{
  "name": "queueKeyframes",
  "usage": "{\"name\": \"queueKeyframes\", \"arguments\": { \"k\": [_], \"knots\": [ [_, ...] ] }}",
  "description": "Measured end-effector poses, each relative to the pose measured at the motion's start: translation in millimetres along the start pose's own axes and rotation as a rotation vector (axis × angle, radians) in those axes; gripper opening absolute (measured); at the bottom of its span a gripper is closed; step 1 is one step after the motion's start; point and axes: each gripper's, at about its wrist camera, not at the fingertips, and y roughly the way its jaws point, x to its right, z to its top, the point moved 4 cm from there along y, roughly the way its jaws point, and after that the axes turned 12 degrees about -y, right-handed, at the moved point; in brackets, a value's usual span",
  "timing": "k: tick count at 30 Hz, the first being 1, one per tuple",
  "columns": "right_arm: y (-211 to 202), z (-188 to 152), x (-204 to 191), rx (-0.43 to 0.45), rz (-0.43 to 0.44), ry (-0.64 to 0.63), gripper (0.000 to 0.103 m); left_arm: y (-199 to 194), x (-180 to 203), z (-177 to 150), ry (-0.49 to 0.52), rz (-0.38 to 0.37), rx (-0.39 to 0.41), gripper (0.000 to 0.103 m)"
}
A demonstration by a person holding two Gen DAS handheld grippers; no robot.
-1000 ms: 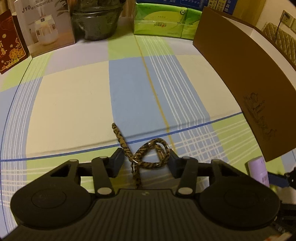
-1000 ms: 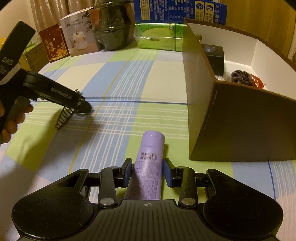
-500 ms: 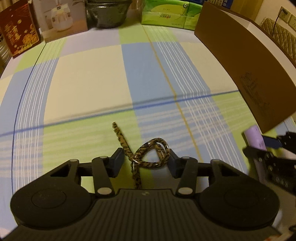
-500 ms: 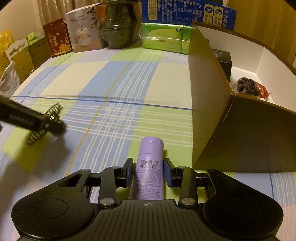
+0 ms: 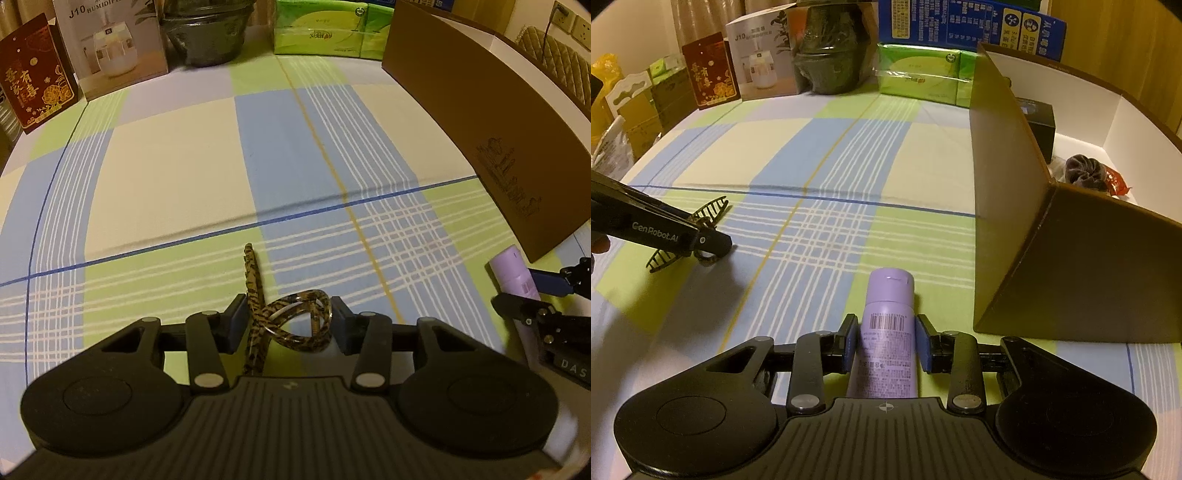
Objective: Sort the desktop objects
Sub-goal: 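Carry the hair band with the left tool while the right tool carries the purple tube into the box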
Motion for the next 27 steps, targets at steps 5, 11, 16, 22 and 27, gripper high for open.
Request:
{"name": "queueKeyframes", "arguments": {
  "k": [5,11,16,22,27],
  "knots": [
    [-5.9,-4.7,-1.0,-0.007,0.020,0.007,0.030,-6.8,4.9,-9.8,0.013,-0.022,-0.014,0.039],
    [-17.7,-14.7,-0.2,-0.008,0.066,0.045,0.030,-24.0,10.5,-25.6,0.037,-0.055,-0.024,0.038],
    [-30.3,-22.5,-0.5,0.003,0.091,0.058,0.030,-43.4,12.5,-31.6,0.031,-0.073,-0.008,0.038],
    [-43.4,-20.5,3.0,0.041,0.098,0.055,0.030,-62.3,21.1,-35.3,0.028,-0.085,0.021,0.038],
    [-54.5,-16.4,7.8,0.075,0.102,0.051,0.029,-75.3,29.5,-37.7,0.031,-0.095,0.042,0.038]
  ]
}}
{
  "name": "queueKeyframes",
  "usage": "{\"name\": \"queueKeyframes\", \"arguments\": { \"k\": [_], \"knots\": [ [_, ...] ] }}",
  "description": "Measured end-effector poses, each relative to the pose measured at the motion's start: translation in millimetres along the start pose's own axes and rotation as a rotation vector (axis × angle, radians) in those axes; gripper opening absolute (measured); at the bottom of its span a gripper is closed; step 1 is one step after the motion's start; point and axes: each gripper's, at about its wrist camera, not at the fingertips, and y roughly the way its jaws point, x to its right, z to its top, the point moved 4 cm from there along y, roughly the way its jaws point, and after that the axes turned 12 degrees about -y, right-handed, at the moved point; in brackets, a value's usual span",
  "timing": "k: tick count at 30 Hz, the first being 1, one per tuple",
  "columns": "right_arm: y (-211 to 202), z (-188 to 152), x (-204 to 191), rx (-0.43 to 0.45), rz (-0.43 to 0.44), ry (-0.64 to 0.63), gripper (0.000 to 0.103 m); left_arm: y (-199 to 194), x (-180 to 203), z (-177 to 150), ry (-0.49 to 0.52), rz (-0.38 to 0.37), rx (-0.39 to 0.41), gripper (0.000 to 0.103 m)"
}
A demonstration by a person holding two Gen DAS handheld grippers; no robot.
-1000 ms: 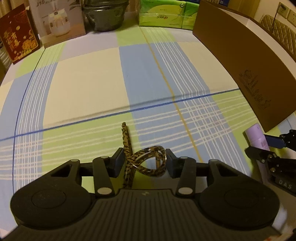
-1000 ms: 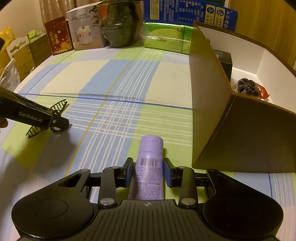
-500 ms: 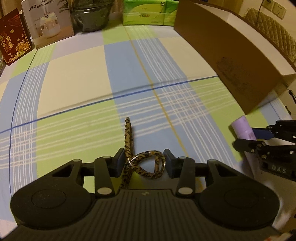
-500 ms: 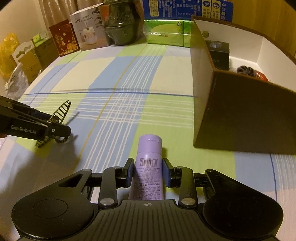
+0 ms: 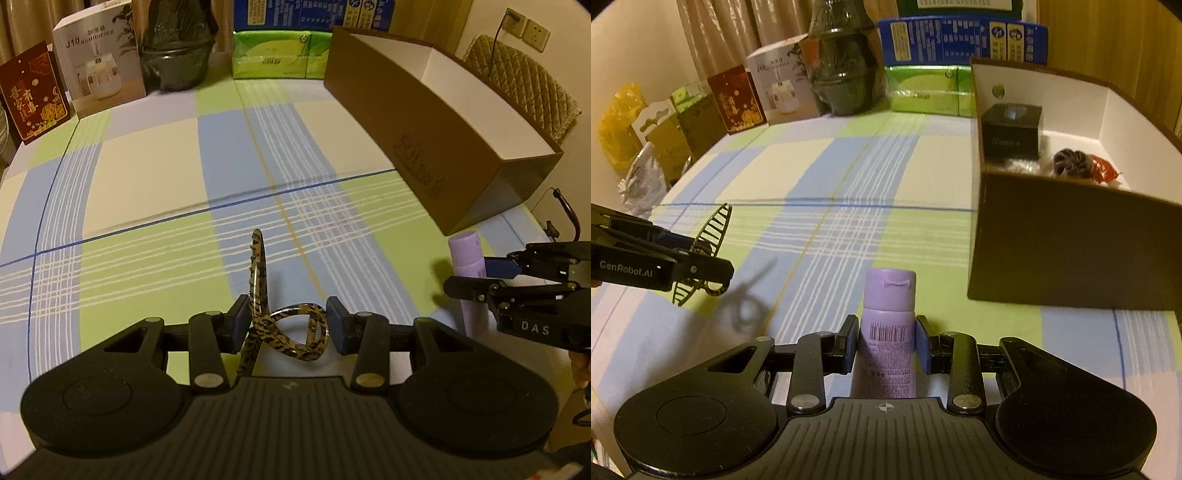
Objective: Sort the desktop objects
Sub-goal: 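Carry the hair band with the left tool while the right tool carries the purple tube into the box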
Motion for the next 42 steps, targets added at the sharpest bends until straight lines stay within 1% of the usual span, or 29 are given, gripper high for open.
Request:
{"name": "queueKeyframes", "arguments": {
  "k": [6,11,18,23,27,33,38,42],
  "knots": [
    [-16.2,10.5,4.7,0.054,0.010,-0.004,0.029,-15.3,13.3,6.9,0.004,-0.013,0.036,0.038],
    [-34.7,23.1,8.8,0.116,0.018,-0.010,0.029,-29.8,28.6,16.5,0.021,-0.036,0.075,0.038],
    [-71.6,45.1,20.6,0.218,0.020,-0.017,0.029,-50.9,57.9,31.1,0.055,-0.080,0.134,0.038],
    [-100.0,60.9,36.9,0.288,-0.001,-0.017,0.029,-60.6,81.6,47.2,0.081,-0.122,0.174,0.038],
    [-120.8,72.7,62.4,0.331,-0.041,-0.007,0.029,-66.1,102.2,63.3,0.099,-0.161,0.208,0.038],
    [-138.9,86.7,106.9,0.359,-0.123,-0.006,0.029,-66.8,143.3,92.3,0.139,-0.224,0.253,0.038],
    [-141.5,93.3,147.1,0.360,-0.173,0.011,0.029,-57.3,178.4,114.7,0.163,-0.272,0.262,0.038],
    [-130.6,96.9,179.6,0.338,-0.200,0.027,0.029,-39.7,204.3,132.6,0.162,-0.306,0.248,0.038]
  ]
}}
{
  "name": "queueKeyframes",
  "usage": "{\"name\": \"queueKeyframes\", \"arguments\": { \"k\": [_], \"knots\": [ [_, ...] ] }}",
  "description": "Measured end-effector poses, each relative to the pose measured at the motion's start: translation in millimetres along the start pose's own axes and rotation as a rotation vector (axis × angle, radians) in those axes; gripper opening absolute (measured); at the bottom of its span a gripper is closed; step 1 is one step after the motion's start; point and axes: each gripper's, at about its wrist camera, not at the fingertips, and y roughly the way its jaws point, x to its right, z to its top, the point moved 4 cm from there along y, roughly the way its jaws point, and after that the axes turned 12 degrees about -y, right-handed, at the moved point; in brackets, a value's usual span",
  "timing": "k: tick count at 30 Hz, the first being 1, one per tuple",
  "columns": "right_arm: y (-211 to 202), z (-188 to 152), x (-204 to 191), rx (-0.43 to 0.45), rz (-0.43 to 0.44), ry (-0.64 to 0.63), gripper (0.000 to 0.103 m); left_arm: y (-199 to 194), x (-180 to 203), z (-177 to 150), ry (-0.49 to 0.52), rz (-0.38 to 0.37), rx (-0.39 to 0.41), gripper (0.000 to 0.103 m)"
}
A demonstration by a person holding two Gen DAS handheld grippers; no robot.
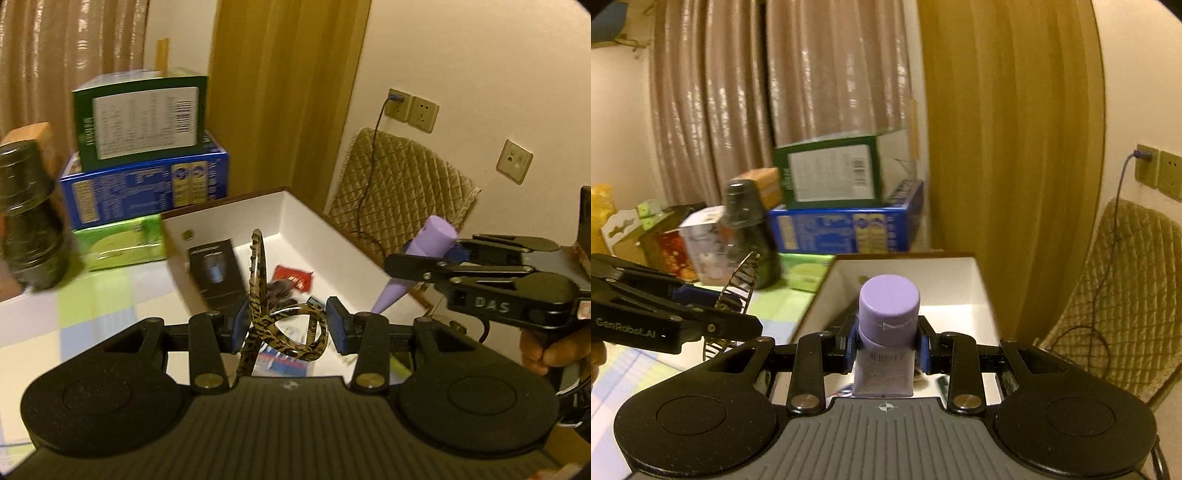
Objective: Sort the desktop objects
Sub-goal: 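Carry the hair band with the left tool while the right tool carries the purple tube into the box, then open both tools to drop the hair band and purple tube inside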
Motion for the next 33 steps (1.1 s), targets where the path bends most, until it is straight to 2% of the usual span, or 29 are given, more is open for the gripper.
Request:
{"name": "queueKeyframes", "arguments": {
  "k": [8,18,30,33],
  "knots": [
    [43.9,-12.6,34.1,-0.071,0.011,0.009,0.029,63.8,9.6,12.4,-0.043,0.005,-0.060,0.038],
    [103.6,-30.4,56.9,-0.163,0.053,0.027,0.029,131.1,-3.7,12.7,-0.085,0.095,-0.122,0.038],
    [142.1,-38.4,62.5,-0.247,0.116,0.013,0.029,159.8,-13.4,8.4,-0.095,0.136,-0.164,0.038],
    [146.5,-36.9,61.9,-0.239,0.102,0.000,0.030,164.3,-14.3,8.7,-0.093,0.142,-0.170,0.038]
  ]
}}
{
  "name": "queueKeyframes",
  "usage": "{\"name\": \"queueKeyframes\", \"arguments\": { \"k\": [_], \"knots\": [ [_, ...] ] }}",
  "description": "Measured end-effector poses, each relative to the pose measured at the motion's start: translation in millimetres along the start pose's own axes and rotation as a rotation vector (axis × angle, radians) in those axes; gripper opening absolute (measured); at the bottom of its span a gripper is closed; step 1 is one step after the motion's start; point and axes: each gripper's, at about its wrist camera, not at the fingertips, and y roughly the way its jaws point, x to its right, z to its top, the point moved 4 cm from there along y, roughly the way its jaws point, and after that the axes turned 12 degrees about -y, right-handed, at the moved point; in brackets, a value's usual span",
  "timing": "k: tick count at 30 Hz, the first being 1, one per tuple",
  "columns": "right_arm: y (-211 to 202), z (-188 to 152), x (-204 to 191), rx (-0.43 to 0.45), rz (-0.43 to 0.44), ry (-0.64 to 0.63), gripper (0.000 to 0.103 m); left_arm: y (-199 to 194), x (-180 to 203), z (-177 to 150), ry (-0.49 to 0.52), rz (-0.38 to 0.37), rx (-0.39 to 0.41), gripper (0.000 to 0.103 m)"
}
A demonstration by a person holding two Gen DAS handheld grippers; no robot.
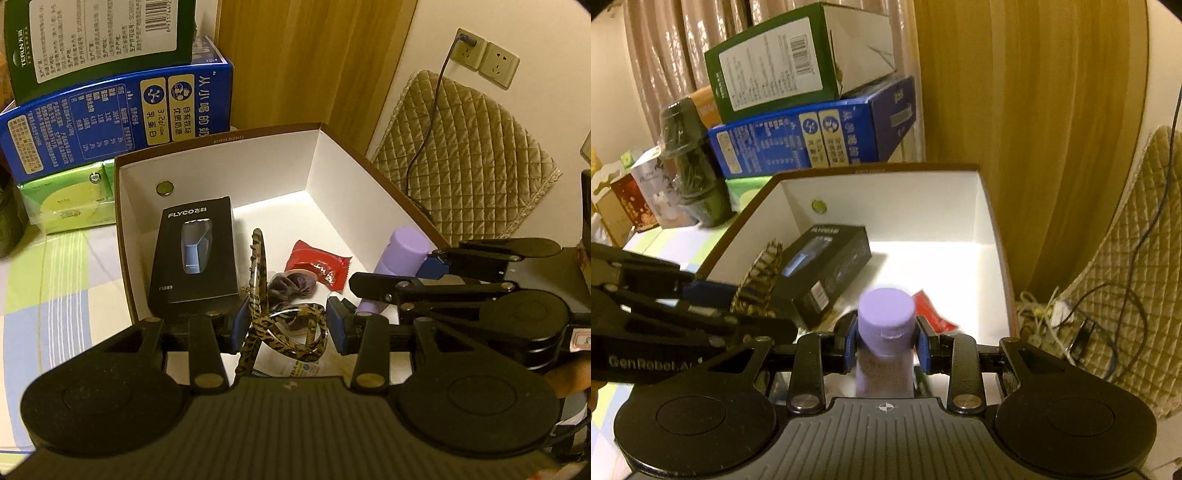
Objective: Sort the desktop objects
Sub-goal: 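Open both tools to drop the hair band and purple tube inside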
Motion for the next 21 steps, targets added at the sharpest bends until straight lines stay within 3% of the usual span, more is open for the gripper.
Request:
{"name": "queueKeyframes", "arguments": {
  "k": [3,8,16,21],
  "knots": [
    [-1.0,3.7,3.6,0.021,0.010,0.023,0.032,3.5,-0.9,0.8,-0.004,0.002,-0.007,0.038],
    [-5.8,4.5,7.2,0.039,-0.002,0.031,0.047,5.8,-3.0,0.8,-0.005,0.009,-0.012,0.038],
    [-20.4,2.6,13.7,0.066,-0.012,0.053,0.055,12.0,-0.4,1.3,0.003,0.009,-0.020,0.037],
    [-37.0,1.2,17.7,0.101,-0.012,0.088,0.066,6.3,4.9,5.6,0.021,0.003,0.008,0.052]
  ]
}}
